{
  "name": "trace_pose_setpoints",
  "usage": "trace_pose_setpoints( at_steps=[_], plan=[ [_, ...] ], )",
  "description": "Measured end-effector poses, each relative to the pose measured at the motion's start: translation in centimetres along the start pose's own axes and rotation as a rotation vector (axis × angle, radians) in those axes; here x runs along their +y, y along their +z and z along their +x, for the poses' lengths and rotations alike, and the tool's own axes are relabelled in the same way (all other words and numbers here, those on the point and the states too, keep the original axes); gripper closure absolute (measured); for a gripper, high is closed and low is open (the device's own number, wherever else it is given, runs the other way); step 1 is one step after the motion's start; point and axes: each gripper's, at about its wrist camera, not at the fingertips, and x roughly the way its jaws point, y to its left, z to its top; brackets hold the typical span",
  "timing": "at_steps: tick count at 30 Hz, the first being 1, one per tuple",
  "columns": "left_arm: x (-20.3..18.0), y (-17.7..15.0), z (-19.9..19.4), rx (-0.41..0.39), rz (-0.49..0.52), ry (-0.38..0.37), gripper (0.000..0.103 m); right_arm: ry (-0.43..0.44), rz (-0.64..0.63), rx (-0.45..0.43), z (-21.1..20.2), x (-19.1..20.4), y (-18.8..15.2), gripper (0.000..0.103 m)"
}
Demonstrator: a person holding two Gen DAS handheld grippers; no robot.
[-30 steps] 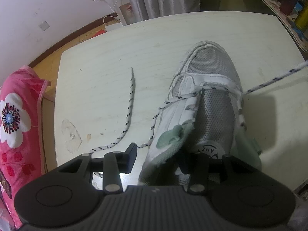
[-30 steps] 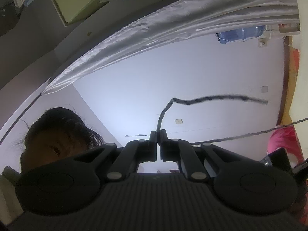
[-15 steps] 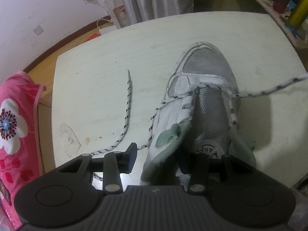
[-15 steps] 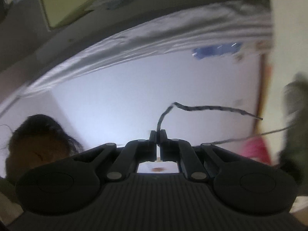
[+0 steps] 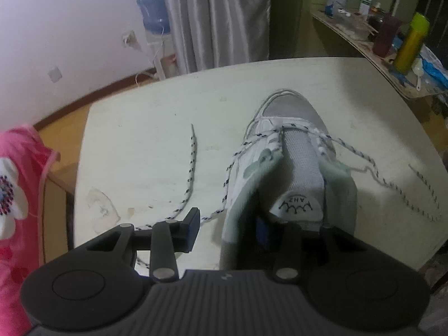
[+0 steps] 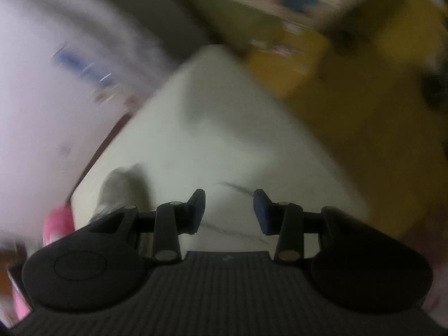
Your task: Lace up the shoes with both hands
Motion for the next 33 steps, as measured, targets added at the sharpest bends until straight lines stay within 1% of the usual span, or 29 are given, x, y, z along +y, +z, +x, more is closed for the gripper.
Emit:
trace_pose_setpoints(
  at_steps=[4, 5, 7, 8, 9, 10, 12, 14, 18, 20, 23, 26, 27, 29, 33],
  plan=[
    [-0.4, 0.0, -0.2, -0.026, 0.045, -0.011, 0.061, 0.190, -0.310, 0.004, 3.4, 9.6, 0.7, 0.066],
    [-0.4, 0.1, -0.1, -0.030, 0.053, -0.011, 0.061, 0.222, -0.377, 0.022, 4.7, 11.9, 0.7, 0.066],
    [-0.8, 0.2, -0.1, -0.035, 0.052, -0.014, 0.061, 0.254, -0.487, 0.085, 7.5, 15.4, 0.5, 0.070],
    [-0.8, 0.2, 0.0, -0.037, 0.045, -0.018, 0.061, 0.250, -0.545, 0.115, 8.8, 16.7, 0.2, 0.082],
    [-0.8, 0.2, 0.1, -0.040, 0.037, -0.023, 0.062, 0.229, -0.616, 0.149, 10.0, 18.0, -0.1, 0.096],
    [-0.6, 0.3, 0.3, -0.044, 0.028, -0.028, 0.064, 0.200, -0.676, 0.171, 10.8, 18.9, -0.4, 0.098],
    [-0.3, 0.5, 0.7, -0.051, 0.009, -0.043, 0.065, 0.155, -0.771, 0.219, 12.3, 19.9, -1.0, 0.098],
    [0.1, 0.6, 1.3, -0.051, -0.004, -0.058, 0.066, 0.137, -0.853, 0.279, 13.1, 20.7, -1.3, 0.098],
    [0.4, 0.7, 2.0, -0.060, 0.008, -0.074, 0.067, 0.114, -1.001, 0.333, 13.4, 22.5, -2.0, 0.096],
    [0.2, 0.6, 2.1, -0.077, 0.030, -0.079, 0.071, 0.094, -1.074, 0.350, 13.6, 23.2, -2.5, 0.095],
    [-0.5, 0.4, 1.8, -0.098, 0.054, -0.082, 0.075, 0.072, -1.136, 0.381, 14.0, 23.6, -2.9, 0.096],
    [-0.9, 0.1, 1.9, -0.104, 0.054, -0.080, 0.077, 0.059, -1.158, 0.399, 14.5, 23.8, -2.9, 0.096],
    [-0.9, 0.1, 1.9, -0.103, 0.046, -0.081, 0.078, 0.055, -1.152, 0.398, 14.5, 23.8, -2.9, 0.098],
    [-0.8, 0.1, 2.0, -0.098, 0.026, -0.083, 0.078, 0.048, -1.098, 0.374, 14.4, 23.4, -2.7, 0.100],
    [-0.8, 0.1, 2.0, -0.089, 0.002, -0.083, 0.079, 0.033, -0.988, 0.327, 14.0, 22.7, -2.4, 0.102]
  ],
)
